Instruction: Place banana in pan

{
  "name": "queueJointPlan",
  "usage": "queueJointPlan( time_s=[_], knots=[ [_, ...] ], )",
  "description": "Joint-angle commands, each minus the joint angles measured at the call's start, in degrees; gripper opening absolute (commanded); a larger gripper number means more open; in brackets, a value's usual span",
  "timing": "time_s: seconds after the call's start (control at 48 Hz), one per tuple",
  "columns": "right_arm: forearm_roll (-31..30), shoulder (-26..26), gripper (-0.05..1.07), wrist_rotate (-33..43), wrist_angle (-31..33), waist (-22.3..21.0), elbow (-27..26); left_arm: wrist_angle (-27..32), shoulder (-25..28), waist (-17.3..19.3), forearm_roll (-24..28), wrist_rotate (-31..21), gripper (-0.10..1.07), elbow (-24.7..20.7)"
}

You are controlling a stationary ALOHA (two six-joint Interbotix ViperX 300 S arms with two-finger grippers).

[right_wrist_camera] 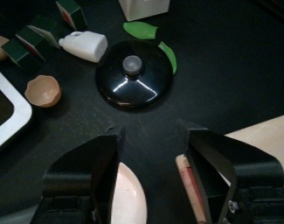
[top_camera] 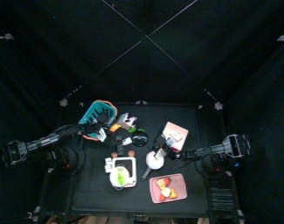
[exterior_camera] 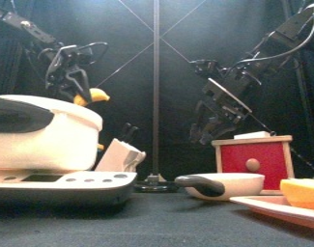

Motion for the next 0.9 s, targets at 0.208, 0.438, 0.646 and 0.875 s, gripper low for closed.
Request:
queueJointPlan(
  time_s=[0.208,0.438,0.646,0.875],
  knots=[
    [0.3,-7.9,0.86,0.1,3.3,-0.4,3.2,-15.4,2.8,-14.7,-4.0,0.2,0.56,1.8],
    [1.9,-15.3,0.86,1.1,5.2,-0.2,8.2,-23.5,10.5,-21.7,-4.7,0.3,0.56,0.4],
    [3.4,-16.1,0.86,0.5,5.2,0.4,9.8,-23.1,19.0,-23.9,-3.5,0.4,0.56,-5.6],
    [2.7,-17.4,0.86,0.4,5.3,0.4,11.3,-22.7,30.1,-23.6,-0.4,0.5,0.56,-14.2]
  ],
)
